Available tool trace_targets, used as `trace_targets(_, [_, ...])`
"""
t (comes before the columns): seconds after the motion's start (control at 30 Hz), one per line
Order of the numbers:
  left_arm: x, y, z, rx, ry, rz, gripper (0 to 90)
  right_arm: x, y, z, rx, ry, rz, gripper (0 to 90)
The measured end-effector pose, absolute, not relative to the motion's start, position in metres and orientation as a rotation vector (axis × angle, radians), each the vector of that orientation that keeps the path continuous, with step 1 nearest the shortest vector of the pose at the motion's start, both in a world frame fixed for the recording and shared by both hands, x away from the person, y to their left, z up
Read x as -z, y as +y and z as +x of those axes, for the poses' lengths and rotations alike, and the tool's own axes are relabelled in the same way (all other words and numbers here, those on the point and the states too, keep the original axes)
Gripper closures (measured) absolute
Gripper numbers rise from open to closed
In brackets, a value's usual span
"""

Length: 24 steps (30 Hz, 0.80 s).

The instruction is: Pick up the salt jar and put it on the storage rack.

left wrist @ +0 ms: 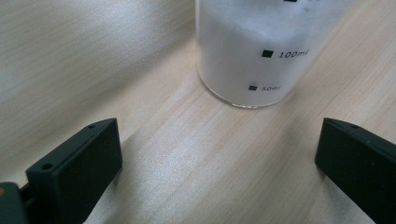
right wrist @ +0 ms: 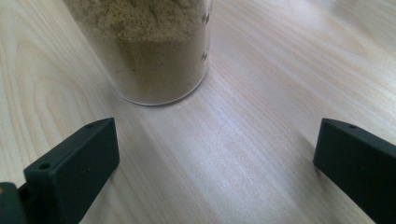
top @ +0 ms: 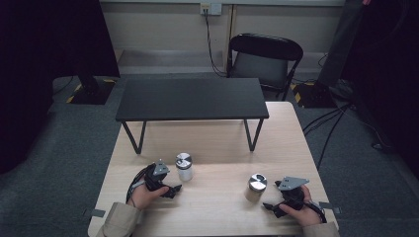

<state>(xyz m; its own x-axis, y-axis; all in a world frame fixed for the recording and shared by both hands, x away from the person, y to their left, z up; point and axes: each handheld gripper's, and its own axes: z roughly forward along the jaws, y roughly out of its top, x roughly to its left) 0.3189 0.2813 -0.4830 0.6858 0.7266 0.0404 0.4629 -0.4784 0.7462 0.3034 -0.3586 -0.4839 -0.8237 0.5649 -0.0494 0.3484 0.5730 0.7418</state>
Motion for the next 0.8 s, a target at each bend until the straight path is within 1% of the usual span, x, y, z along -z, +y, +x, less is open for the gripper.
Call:
trace_targets(0.63, [0.4825, 0.2785, 0.3182, -0.465, 0.925, 2.157, 0.0, 0.4839, -0.3586, 0.3034, -1.101, 2.527, 0.753, 0.0])
trace_targets(0.8, [0.4825, 0.2769, 0.3183, -0.452, 0.905, 2.162, 0.0, 0.4839, -0.3586, 0.3035, -1.101, 2.527, 0.753, 0.0])
